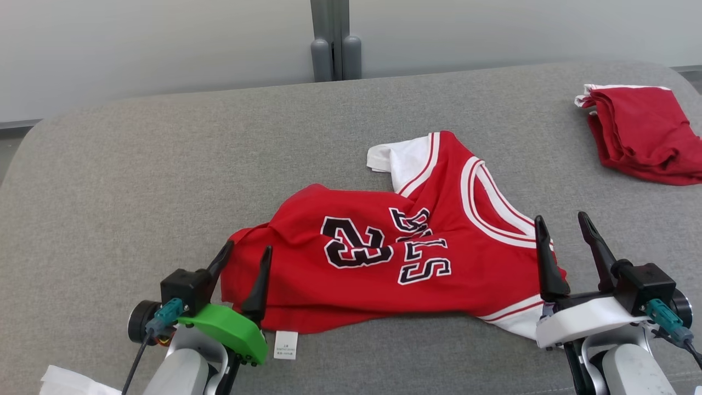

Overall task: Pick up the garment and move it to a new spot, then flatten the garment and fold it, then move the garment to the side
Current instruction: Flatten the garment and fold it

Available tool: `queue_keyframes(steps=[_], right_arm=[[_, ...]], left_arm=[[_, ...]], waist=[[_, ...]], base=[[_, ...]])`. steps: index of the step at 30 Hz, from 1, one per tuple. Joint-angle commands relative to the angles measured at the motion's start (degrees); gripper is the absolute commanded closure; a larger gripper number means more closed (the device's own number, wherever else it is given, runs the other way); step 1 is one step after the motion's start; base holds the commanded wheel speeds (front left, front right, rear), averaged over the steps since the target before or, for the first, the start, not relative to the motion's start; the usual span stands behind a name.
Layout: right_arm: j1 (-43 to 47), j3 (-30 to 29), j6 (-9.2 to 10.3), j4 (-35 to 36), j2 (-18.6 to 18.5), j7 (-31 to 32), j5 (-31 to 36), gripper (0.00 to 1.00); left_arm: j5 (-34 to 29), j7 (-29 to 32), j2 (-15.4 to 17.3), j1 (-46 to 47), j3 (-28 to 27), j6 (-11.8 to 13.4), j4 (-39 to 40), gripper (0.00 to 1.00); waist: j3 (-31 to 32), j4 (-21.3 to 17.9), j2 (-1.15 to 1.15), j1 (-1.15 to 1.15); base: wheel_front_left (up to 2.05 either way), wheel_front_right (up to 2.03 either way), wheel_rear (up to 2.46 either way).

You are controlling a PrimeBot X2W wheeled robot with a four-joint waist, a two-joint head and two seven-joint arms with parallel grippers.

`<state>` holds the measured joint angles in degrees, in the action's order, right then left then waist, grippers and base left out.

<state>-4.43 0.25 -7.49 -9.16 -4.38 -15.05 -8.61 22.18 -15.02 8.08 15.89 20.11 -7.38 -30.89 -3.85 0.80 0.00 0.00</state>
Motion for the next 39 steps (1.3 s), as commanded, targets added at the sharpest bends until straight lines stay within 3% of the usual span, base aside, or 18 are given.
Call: queue_keyframes(steps=[1,24,39], right_arm=[[0.8,-0.4,-0.01,0.2,-0.2,-0.2,-0.3,0.00],[5.5,-0.5,-0.01,4.3,-0.8,-0.2,0.7,0.00],[7.7,1.0,-0.01,5.6,-0.9,-0.2,1.2,0.00]], left_arm=[[0.6,-0.2,0.1,0.5,-0.4,-0.1,0.6,0.00],[-3.6,-0.2,2.0,-14.6,-16.0,3.2,16.5,0.00],[-4.9,-0.2,0.2,-19.1,-19.5,3.5,20.2,0.00]], waist=[[0.1,-0.2,0.00,0.00],[3.5,0.2,0.00,0.00],[4.0,-0.2,0.00,0.00]], base=[[0.00,0.00,0.00],[0.00,0.00,0.00],[0.00,0.00,0.00]])
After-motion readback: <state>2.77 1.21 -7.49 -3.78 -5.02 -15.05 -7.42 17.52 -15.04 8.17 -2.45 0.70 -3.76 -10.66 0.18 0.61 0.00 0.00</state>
